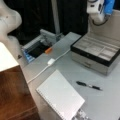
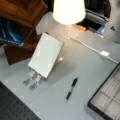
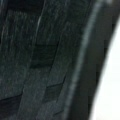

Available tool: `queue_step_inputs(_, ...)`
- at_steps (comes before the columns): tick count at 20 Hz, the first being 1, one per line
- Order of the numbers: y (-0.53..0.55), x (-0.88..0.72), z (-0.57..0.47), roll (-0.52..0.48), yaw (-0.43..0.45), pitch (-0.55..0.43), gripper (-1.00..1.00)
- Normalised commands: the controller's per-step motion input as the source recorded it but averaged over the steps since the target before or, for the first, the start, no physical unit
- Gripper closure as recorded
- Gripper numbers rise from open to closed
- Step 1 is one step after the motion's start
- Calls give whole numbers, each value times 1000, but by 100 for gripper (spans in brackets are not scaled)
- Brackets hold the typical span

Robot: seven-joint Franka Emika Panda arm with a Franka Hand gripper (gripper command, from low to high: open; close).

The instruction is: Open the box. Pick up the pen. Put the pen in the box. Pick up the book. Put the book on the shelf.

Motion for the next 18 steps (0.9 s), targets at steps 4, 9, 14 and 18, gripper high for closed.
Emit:
queue_step_inputs(4,166,-151,-299,106,-207,-153,-100)
queue_step_inputs(9,42,-153,-192,93,-157,-113,-100)
queue_step_inputs(14,-134,-243,-130,97,-117,-44,-100)
queue_step_inputs(18,-248,-289,-57,88,-95,38,-100)
